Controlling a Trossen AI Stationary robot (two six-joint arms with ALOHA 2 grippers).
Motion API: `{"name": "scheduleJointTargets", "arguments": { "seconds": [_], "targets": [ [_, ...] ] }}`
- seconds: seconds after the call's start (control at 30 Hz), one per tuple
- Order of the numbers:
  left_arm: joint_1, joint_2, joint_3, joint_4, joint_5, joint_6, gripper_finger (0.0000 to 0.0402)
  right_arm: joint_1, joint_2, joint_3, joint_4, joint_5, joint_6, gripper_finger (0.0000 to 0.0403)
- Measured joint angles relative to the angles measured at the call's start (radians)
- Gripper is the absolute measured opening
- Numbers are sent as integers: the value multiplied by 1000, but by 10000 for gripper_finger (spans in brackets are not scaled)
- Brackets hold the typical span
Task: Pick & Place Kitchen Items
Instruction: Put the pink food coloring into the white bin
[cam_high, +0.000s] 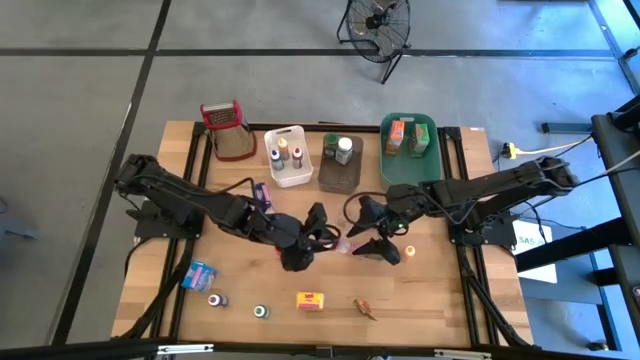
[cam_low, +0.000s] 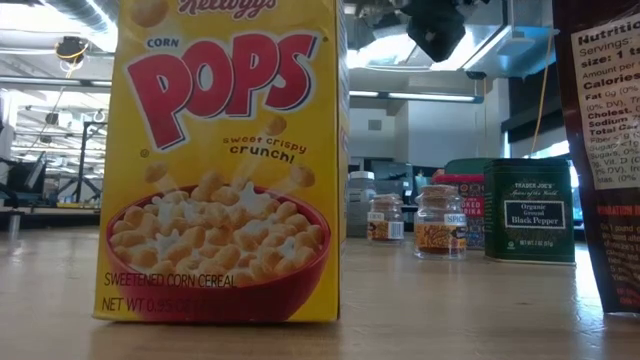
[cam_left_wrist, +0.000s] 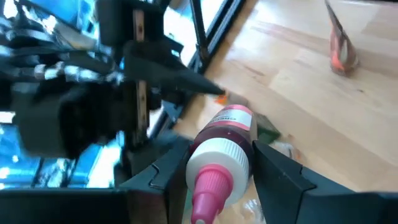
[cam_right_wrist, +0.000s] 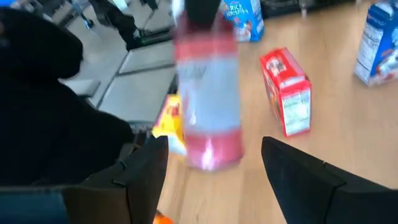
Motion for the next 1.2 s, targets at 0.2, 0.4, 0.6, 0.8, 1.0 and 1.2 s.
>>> {"name": "scheduleJointTargets", "arguments": {
  "seconds": [0.2,0.4,0.6,0.8,1.0,1.2],
  "targets": [
    [-17,-43,0,-65,-98,-65,147,0,-11,-1,-77,0,-8,262],
    [-31,-94,0,-125,-158,-128,147,1,-14,-1,-96,-1,-28,262],
    [-31,-133,0,-167,-181,-188,147,3,-14,-1,-98,-1,-53,262],
    [-31,-136,0,-181,-193,-197,147,7,-14,-1,-88,52,-52,252],
    [-34,-139,0,-195,-203,-198,147,8,-14,-1,-84,67,-49,186],
    [-37,-158,0,-205,-215,-207,146,8,-60,-1,-127,82,-45,85]
  ]
}}
